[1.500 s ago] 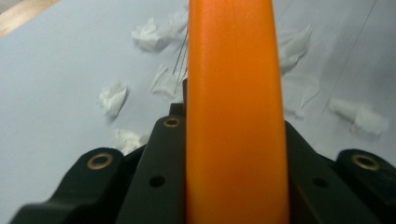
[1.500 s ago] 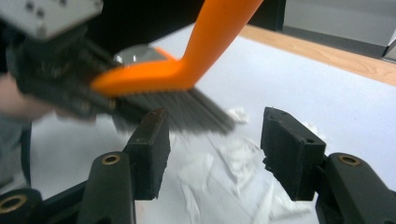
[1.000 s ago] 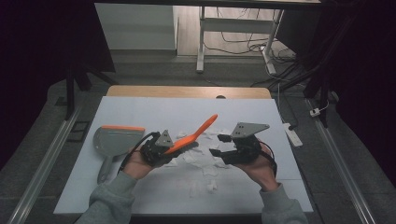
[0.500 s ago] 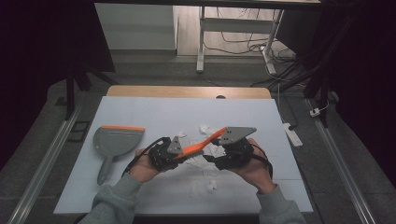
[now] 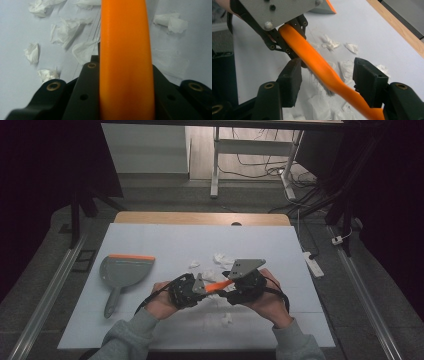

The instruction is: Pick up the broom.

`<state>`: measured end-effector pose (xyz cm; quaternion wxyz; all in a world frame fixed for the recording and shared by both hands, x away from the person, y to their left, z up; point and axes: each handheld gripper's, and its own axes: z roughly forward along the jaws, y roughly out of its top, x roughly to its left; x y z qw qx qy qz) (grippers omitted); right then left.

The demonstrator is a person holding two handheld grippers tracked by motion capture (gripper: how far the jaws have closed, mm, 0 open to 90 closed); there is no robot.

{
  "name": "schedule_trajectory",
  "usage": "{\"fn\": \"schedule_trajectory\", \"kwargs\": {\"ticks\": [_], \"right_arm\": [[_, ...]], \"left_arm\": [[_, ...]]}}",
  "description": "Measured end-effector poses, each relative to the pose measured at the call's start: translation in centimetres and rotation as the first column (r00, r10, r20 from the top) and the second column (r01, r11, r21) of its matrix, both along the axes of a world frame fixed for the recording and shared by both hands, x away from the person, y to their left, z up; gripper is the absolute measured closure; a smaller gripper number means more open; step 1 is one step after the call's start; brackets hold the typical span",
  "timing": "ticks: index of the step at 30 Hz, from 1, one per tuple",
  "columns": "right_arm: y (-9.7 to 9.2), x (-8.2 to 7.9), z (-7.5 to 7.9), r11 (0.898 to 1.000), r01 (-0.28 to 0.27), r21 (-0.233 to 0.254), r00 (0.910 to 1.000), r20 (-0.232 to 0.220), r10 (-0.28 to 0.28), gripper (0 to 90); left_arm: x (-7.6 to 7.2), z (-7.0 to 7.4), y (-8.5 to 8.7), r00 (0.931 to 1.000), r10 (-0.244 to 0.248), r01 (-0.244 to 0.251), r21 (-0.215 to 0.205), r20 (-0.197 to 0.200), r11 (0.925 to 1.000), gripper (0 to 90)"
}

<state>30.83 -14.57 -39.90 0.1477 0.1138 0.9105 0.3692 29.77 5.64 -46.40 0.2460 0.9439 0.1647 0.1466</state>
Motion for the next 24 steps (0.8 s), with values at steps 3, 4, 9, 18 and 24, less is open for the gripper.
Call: {"fn": "schedule_trajectory", "kwargs": {"ticks": [3, 4, 9, 18, 24], "right_arm": [[0.2, 0.0, -0.2, 1.000, -0.002, -0.029, 1.0000, 0.009, 0.002, 38.8], [0.2, 0.1, -0.3, 0.999, 0.002, -0.039, 1.0000, 0.008, -0.002, 38.8], [0.1, 0.4, -0.8, 0.996, 0.013, -0.088, 0.9999, -0.004, -0.013, 38.2], [1.7, 0.4, -2.5, 0.974, -0.040, -0.221, 0.9991, -0.023, 0.036, 40.4], [2.2, 0.6, -4.0, 0.957, -0.063, -0.282, 0.9980, -0.024, 0.058, 54.9]], "left_arm": [[0.0, -0.1, -0.3, 0.9999, -0.009, 0.009, 0.014, -0.005, 0.9999, 80.6], [-0.1, -0.2, -0.4, 0.9999, -0.011, 0.011, 0.016, -0.004, 0.9998, 80.6], [-0.1, -0.3, -0.5, 0.9999, -0.016, 0.016, 0.023, -0.004, 0.9996, 80.6], [-0.2, -0.6, -1.0, 0.9989, -0.045, 0.045, 0.040, -0.012, 0.9982, 80.6], [-0.3, -0.7, -1.1, 0.9972, -0.069, 0.070, 0.046, -0.028, 0.9965, 80.6]]}}
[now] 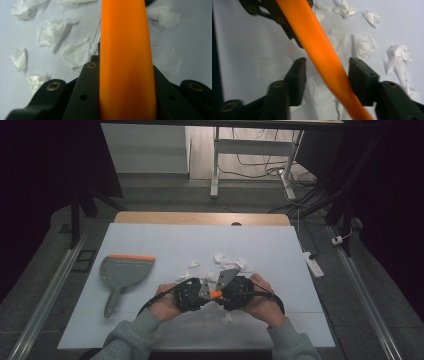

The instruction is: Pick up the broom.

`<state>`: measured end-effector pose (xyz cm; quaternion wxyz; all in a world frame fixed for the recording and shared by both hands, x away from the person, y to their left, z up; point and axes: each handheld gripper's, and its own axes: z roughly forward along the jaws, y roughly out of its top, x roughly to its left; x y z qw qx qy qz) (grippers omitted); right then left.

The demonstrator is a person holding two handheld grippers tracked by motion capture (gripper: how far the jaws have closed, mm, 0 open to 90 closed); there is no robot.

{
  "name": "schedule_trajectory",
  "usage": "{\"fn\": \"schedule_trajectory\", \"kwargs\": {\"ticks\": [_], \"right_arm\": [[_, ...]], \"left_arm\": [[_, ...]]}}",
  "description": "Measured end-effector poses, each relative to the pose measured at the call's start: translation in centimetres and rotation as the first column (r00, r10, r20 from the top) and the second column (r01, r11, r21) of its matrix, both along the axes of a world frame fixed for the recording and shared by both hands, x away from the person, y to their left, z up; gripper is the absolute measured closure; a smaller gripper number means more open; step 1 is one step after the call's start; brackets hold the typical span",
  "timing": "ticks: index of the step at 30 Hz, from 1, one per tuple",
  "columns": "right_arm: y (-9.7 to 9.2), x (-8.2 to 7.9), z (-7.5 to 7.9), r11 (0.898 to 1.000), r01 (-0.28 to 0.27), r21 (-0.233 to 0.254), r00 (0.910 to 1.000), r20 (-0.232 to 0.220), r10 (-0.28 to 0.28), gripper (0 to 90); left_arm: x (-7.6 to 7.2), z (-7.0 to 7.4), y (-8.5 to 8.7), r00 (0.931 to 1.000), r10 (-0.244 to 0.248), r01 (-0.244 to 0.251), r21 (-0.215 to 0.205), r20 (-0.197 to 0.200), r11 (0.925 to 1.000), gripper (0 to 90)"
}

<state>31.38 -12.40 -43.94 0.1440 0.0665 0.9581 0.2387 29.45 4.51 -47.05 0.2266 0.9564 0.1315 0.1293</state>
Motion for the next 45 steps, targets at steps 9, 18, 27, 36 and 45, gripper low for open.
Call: {"fn": "schedule_trajectory", "kwargs": {"ticks": [9, 18, 27, 36, 45], "right_arm": [[-0.2, -0.4, -0.3, 0.992, -0.114, -0.057, 0.9928, 0.029, 0.116, 67.4], [-0.9, -0.3, 0.5, 0.995, -0.101, 0.019, 0.9943, 0.035, 0.101, 70.5], [-2.4, 0.6, 1.1, 0.993, -0.020, 0.119, 0.9998, 0.003, 0.020, 70.7], [-4.3, 1.4, 1.9, 0.967, 0.064, 0.248, 0.9979, -0.006, -0.065, 70.6], [-6.3, 2.3, 2.4, 0.934, 0.147, 0.326, 0.9883, -0.009, -0.152, 70.6]], "left_arm": [[0.0, 0.0, 0.4, 0.9995, -0.004, 0.006, -0.050, 0.032, 0.9987, 76.5], [0.0, 1.2, 2.8, 0.9885, 0.071, -0.048, -0.168, 0.133, 0.9847, 50.9], [-0.9, 2.2, 6.5, 0.9615, 0.240, -0.184, -0.331, 0.135, 0.9254, 31.5], [-2.0, 1.9, 10.7, 0.9149, 0.390, -0.329, -0.370, 0.103, 0.8689, 29.9], [-3.1, 1.1, 14.8, 0.8700, 0.492, -0.438, -0.410, 0.031, 0.7998, 28.7]]}}
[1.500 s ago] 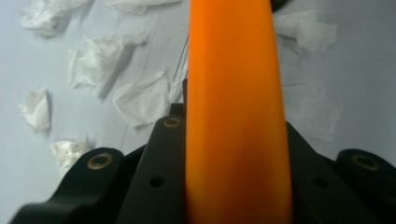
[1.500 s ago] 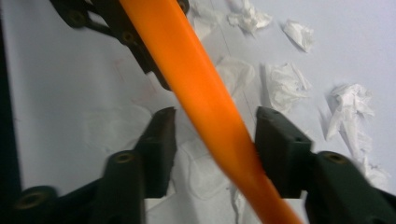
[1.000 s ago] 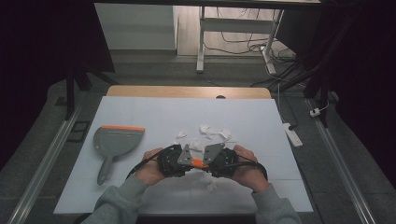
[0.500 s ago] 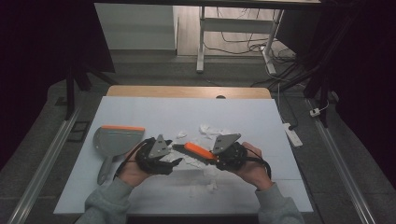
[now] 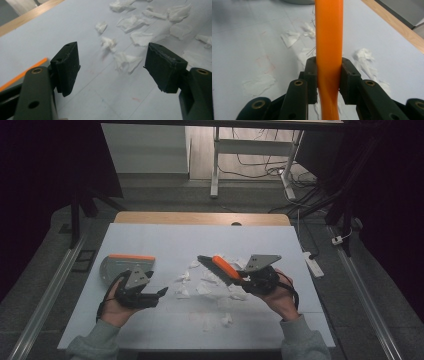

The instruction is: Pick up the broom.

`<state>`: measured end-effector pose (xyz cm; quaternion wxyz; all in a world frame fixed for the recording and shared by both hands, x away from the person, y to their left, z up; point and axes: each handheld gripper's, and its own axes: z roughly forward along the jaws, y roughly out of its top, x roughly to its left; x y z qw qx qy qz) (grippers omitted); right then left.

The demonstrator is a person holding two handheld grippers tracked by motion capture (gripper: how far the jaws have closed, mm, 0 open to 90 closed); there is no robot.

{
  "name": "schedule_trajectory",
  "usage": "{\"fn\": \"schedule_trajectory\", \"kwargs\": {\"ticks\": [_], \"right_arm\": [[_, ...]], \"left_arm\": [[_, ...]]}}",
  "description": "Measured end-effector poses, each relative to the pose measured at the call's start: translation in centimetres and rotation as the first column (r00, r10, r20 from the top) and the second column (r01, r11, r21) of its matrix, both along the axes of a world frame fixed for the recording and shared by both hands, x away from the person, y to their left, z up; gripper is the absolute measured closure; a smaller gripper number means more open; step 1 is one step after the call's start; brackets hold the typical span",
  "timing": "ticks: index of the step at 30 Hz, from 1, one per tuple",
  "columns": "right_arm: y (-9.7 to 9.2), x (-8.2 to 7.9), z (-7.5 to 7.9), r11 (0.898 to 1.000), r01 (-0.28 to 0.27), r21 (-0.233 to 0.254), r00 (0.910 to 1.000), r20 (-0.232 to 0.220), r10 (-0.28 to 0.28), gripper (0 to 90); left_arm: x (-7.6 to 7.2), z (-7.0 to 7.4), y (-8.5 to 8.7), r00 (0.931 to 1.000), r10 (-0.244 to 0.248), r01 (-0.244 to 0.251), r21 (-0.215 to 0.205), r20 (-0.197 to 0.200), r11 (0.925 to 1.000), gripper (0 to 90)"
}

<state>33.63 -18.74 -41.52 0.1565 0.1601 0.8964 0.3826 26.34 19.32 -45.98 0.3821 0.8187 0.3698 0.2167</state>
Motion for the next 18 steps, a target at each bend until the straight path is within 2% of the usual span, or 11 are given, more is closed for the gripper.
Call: {"fn": "schedule_trajectory", "kwargs": {"ticks": [3, 6, 10, 18], "right_arm": [[-0.5, 0.2, 0.0, 1.000, 0.023, 0.013, 0.9997, -0.001, -0.023, 70.6], [-1.3, 0.6, 0.0, 0.998, 0.053, 0.035, 0.9986, -0.010, -0.053, 70.6], [-2.3, 1.2, -0.2, 0.992, 0.117, 0.055, 0.9931, -0.017, -0.116, 70.6], [-4.3, 2.0, -0.1, 0.976, 0.202, 0.083, 0.9795, -0.021, -0.201, 70.6]], "left_arm": [[-0.3, -0.5, 1.1, 0.9996, 0.020, -0.020, -0.035, -0.019, 0.9992, 28.7], [-0.4, -0.9, 2.0, 0.9989, 0.036, -0.038, -0.051, -0.030, 0.9980, 28.5], [-0.2, -1.6, 2.7, 0.9972, 0.061, -0.063, -0.051, -0.043, 0.9967, 28.5], [0.1, -2.2, 2.8, 0.9967, 0.059, -0.062, -0.038, -0.056, 0.9974, 28.0]]}}
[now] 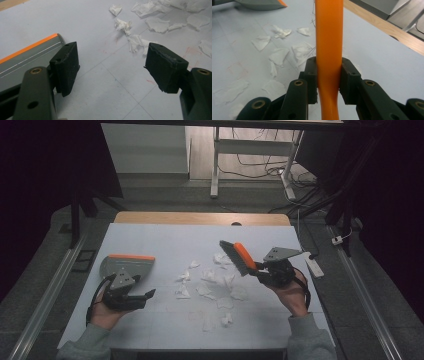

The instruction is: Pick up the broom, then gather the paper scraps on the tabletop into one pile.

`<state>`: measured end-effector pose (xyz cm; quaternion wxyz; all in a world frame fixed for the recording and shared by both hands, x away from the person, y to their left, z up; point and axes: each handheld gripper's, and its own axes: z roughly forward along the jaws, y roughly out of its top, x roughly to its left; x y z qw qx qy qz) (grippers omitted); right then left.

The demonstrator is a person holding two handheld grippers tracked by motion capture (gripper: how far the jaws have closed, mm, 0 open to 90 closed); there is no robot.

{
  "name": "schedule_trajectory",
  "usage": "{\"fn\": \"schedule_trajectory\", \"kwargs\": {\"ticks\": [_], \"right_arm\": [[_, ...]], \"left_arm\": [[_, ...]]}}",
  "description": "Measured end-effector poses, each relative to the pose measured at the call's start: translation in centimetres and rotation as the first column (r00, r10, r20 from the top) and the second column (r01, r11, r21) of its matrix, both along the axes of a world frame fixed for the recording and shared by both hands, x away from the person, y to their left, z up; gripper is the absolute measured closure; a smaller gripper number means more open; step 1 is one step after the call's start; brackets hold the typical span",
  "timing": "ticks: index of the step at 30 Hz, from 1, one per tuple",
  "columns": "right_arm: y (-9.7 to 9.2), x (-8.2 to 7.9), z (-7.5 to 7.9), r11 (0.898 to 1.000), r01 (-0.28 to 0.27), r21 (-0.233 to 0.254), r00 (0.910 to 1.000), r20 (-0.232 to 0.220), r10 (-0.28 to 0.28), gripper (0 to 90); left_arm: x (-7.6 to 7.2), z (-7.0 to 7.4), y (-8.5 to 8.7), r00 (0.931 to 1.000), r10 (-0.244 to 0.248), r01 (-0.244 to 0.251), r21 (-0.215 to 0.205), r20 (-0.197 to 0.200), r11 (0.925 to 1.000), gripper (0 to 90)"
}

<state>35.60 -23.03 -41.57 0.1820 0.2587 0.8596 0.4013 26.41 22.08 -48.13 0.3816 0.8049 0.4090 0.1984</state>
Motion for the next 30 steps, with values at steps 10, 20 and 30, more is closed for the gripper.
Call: {"fn": "schedule_trajectory", "kwargs": {"ticks": [10, 20, 30], "right_arm": [[-1.4, 0.5, 0.1, 0.997, 0.080, 0.011, 0.9968, 0.004, -0.080, 70.6], [-2.0, 0.7, 0.4, 0.992, 0.126, 0.001, 0.9919, 0.015, -0.126, 70.6], [-1.9, 2.7, 0.5, 0.980, 0.180, -0.086, 0.9831, -0.019, -0.182, 70.6]], "left_arm": [[0.1, -0.2, -0.1, 1.0000, -0.003, 0.003, 0.003, -0.009, 1.0000, 27.9], [0.2, -0.3, -0.2, 1.0000, -0.004, 0.004, 0.008, -0.009, 1.0000, 27.8], [0.1, -0.1, 0.0, 0.9999, -0.015, 0.015, -0.008, -0.008, 0.9999, 27.9]]}}
